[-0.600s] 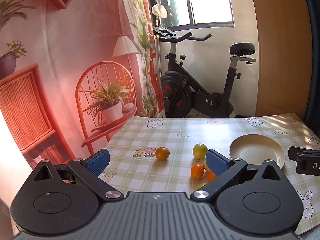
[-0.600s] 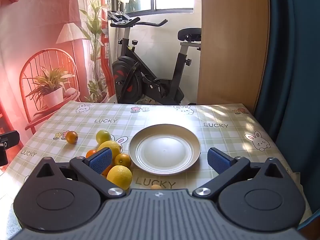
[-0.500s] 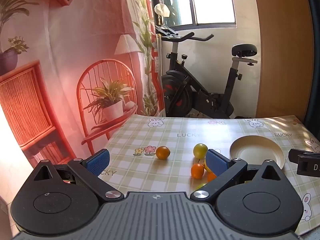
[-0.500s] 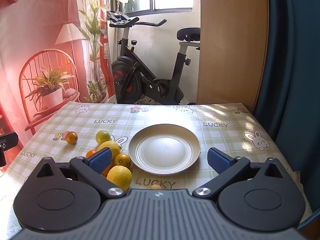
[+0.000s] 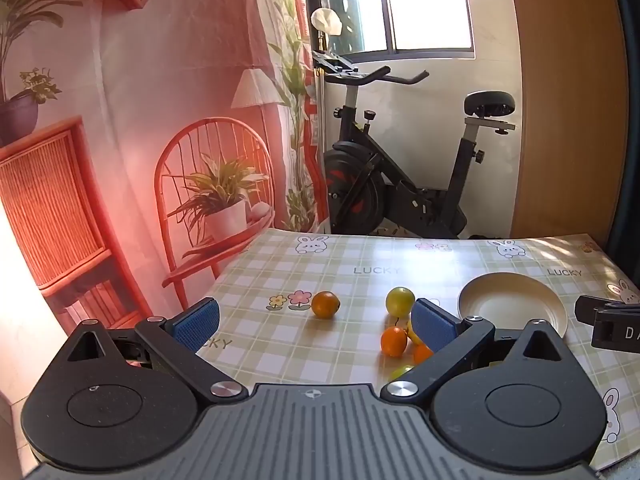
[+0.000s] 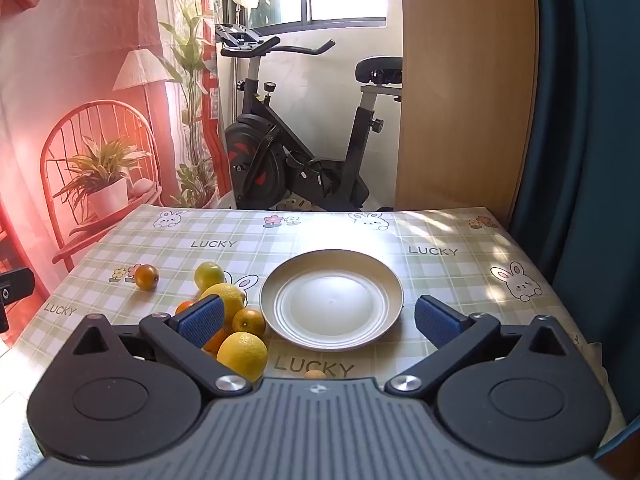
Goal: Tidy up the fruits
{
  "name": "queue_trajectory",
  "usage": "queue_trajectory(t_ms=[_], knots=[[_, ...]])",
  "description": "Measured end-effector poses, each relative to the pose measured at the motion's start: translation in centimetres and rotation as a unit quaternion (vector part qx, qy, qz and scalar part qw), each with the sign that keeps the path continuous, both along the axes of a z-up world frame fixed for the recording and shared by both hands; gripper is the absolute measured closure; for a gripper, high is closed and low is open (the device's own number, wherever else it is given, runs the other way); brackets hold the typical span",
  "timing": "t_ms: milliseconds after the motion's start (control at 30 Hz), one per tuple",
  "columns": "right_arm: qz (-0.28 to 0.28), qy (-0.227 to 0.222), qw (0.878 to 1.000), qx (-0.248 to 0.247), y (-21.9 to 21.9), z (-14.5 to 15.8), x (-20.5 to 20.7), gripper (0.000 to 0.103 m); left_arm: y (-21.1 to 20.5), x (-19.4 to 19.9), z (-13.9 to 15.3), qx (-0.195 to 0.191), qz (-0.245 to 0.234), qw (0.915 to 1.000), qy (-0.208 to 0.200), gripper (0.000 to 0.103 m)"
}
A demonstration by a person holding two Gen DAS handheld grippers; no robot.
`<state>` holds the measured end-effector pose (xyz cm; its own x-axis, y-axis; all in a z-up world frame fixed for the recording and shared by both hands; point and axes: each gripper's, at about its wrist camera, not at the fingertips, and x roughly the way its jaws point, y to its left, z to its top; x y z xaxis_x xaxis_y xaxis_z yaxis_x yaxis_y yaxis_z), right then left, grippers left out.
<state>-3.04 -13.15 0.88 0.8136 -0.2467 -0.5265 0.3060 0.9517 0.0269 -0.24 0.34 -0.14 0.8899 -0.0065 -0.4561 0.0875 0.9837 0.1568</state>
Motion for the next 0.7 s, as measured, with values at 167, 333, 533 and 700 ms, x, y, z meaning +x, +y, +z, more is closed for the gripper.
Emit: queue_trajectory(t_ms=[167,333,533,700], knots=[[0.000,0.000,1.000,0.000,0.15,0.13,-0.05,0.000,0.04,-0.01,-0.06,0.000,0.000,1.0000,0.000,0.000],[0.000,-0.001,1.000,-0.001,0.22,0.14,-0.09,0.000,0.09,0.03,-0.07,-0.001,-0.001,1.0000,0.001,0.000],[0.000,-0.001,1.000,-0.001,0.22,0.15,-0.11,0.000,0.15,-0.14,-0.11,-0.001,-0.001,1.0000,0.000,0.000],[0.000,-0.001,1.000,-0.001,0.21,0.12,-0.13,0.000,0.18,-0.12,-0.08,-0.002,-0.001,1.0000,0.001,0.000]])
